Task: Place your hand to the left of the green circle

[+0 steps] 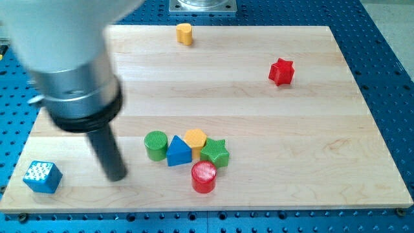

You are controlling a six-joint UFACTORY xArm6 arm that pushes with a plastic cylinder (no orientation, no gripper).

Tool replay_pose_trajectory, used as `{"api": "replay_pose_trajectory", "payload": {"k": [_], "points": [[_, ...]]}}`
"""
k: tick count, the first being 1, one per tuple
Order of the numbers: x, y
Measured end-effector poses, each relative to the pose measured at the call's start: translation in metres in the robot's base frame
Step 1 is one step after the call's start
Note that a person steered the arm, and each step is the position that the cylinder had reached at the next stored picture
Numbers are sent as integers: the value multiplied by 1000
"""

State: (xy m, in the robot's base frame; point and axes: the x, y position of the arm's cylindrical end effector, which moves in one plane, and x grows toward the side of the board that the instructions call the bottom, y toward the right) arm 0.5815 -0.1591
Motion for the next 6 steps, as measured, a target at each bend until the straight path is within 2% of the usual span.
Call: {"api": "replay_pose_trajectory", "payload": {"k": [1,2,3,4,5,6], "points": [[37,9],[15,-85],[12,-126],[13,-114],[-28,-112],[-29,-55]]}}
